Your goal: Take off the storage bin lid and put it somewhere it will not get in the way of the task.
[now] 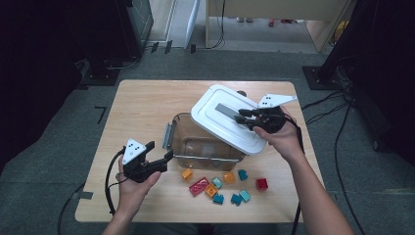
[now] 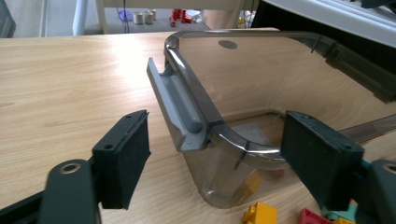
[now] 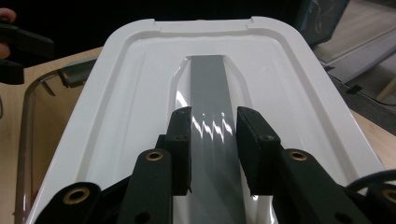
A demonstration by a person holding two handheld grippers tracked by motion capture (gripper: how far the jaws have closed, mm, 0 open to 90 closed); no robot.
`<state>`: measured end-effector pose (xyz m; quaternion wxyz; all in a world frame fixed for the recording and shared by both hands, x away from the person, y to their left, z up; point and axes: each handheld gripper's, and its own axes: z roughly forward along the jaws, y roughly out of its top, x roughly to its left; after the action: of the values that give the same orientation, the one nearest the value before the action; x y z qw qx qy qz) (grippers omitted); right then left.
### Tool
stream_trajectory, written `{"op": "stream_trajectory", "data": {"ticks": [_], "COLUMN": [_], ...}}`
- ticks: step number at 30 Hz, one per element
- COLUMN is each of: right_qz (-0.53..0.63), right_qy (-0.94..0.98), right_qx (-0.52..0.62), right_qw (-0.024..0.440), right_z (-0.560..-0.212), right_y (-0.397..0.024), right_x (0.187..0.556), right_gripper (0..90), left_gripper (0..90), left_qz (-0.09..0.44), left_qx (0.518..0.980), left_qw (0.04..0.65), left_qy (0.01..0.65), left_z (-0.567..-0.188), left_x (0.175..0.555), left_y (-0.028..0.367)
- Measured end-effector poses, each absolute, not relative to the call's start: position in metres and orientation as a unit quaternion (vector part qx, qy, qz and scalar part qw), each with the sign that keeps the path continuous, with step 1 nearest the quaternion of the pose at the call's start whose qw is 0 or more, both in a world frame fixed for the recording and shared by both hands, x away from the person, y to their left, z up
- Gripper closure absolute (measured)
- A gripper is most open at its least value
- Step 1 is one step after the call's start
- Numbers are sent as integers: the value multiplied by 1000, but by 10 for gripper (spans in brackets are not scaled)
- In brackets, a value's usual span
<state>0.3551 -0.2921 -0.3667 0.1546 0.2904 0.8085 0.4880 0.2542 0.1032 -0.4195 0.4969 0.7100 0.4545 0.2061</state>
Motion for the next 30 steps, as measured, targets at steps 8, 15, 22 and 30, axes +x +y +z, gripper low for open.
{"op": "stream_trajectory", "data": {"ticks": [8, 15, 22, 30], "right_qz": [493, 482, 479, 472], "right_qy": [784, 765, 738, 708], "right_qx": [335, 376, 421, 469], "right_qw": [175, 203, 220, 236], "right_z": [-370, -376, -386, -397], "right_y": [-323, -350, -377, -401], "right_x": [350, 346, 343, 341], "right_gripper": [685, 685, 686, 686], "left_gripper": [182, 176, 176, 176], "left_qz": [210, 213, 208, 210], "left_qx": [709, 705, 701, 700], "left_qw": [500, 501, 499, 501], "left_qy": [450, 454, 465, 464], "left_z": [-421, -424, -433, -442], "left_x": [247, 242, 235, 224], "left_y": [108, 118, 132, 141]}}
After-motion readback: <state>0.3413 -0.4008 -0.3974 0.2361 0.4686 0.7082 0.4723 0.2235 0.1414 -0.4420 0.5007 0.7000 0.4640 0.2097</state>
